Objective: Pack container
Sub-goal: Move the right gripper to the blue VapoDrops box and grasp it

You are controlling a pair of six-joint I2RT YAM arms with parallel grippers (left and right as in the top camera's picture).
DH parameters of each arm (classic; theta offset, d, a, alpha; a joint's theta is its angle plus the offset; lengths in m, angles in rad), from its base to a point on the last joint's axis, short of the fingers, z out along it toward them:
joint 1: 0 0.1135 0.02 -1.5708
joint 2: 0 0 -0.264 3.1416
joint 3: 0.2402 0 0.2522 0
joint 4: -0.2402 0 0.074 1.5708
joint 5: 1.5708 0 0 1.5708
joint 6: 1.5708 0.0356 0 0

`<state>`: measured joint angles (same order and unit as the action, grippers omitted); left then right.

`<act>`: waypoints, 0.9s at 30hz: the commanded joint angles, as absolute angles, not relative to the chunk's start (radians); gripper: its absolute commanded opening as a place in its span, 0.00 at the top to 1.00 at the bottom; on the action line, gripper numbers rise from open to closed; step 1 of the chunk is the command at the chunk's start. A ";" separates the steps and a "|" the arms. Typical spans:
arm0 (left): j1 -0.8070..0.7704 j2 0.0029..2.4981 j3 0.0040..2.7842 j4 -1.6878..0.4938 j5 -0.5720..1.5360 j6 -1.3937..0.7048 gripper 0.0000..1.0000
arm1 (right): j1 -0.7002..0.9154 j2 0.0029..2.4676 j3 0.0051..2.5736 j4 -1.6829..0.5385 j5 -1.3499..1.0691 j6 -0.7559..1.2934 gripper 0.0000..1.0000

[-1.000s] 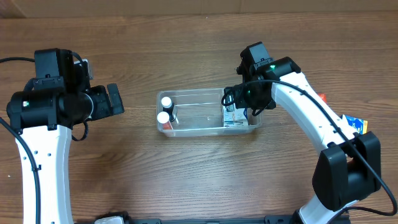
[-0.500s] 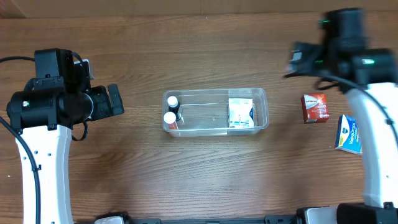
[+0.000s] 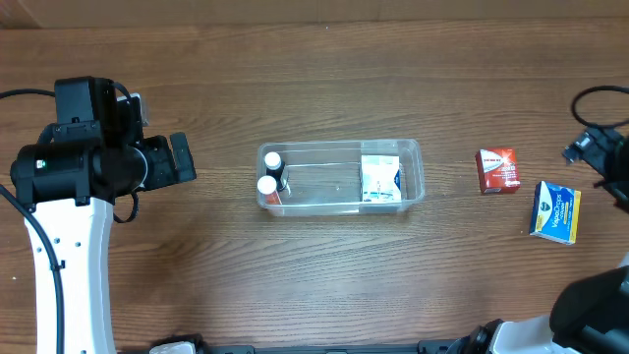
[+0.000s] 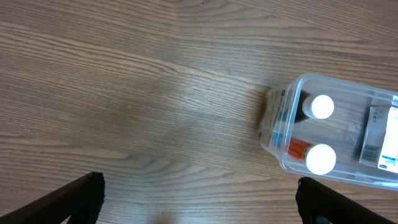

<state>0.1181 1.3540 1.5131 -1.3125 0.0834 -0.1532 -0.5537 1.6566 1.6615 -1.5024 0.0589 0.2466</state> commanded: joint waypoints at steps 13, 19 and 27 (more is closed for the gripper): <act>0.119 1.355 1.507 -1.312 0.095 -0.134 0.00 | -0.585 1.533 1.174 -1.121 -0.002 0.163 0.00; 0.119 1.355 1.507 -1.316 0.094 -0.133 0.00 | -0.585 1.600 1.174 -0.894 0.078 0.033 0.00; 0.119 1.355 1.507 -1.316 0.094 -0.130 0.00 | -0.585 1.715 1.174 -0.815 0.078 -0.062 0.00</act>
